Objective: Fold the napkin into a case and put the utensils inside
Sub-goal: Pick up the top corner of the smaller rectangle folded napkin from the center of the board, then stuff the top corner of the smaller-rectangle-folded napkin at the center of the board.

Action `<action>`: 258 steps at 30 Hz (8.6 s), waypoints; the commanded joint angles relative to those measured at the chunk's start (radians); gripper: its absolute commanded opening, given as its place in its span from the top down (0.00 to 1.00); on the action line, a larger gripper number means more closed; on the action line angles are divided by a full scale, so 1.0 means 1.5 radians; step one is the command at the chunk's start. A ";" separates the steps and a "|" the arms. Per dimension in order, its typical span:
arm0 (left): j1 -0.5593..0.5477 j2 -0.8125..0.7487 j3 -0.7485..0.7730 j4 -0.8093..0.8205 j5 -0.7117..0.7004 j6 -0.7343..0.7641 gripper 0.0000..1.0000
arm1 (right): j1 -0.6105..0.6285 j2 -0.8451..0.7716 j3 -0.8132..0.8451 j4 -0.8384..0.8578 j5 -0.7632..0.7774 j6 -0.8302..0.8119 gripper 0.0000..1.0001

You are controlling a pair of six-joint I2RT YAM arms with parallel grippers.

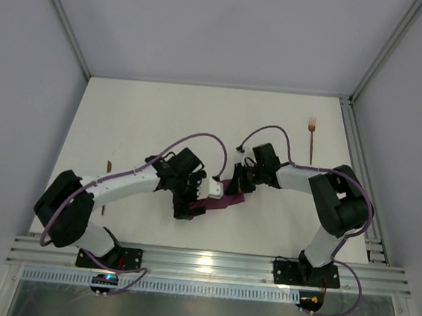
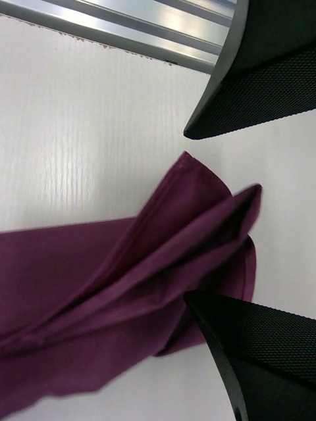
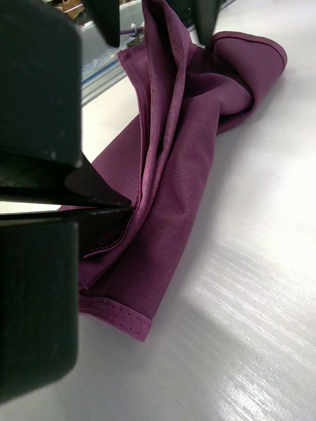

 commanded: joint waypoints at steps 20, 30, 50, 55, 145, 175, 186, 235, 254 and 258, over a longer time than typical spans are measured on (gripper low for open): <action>-0.139 -0.061 -0.075 0.164 -0.301 -0.044 0.69 | -0.003 0.032 -0.020 -0.080 0.111 -0.056 0.96; -0.061 -0.041 -0.088 0.160 -0.151 -0.055 1.00 | -0.003 0.009 -0.021 -0.077 0.108 -0.088 0.93; 0.041 0.016 -0.024 0.110 0.006 -0.048 1.00 | 0.079 -0.274 -0.212 0.449 -0.010 -0.312 0.57; 0.055 0.018 -0.011 0.091 0.030 -0.055 1.00 | 0.165 -0.191 -0.261 0.613 0.018 -0.374 0.50; 0.065 0.070 0.013 0.069 0.074 -0.057 1.00 | 0.311 0.108 -0.237 1.074 0.168 -0.422 0.50; 0.087 0.036 0.062 0.027 -0.135 -0.150 0.76 | 0.312 0.164 -0.251 1.063 0.186 -0.413 0.96; 0.026 0.092 0.027 0.073 -0.183 -0.146 0.52 | 0.312 0.153 -0.258 1.057 0.201 -0.403 0.96; 0.100 0.036 0.005 0.091 -0.087 -0.191 1.00 | 0.243 0.098 -0.085 0.533 0.224 -0.158 0.96; 0.130 -0.005 0.001 0.138 -0.093 -0.223 0.99 | 0.242 0.126 -0.084 0.502 0.211 -0.143 0.96; 0.130 -0.019 0.000 0.148 -0.117 -0.224 0.85 | 0.243 0.129 -0.084 0.500 0.206 -0.142 0.96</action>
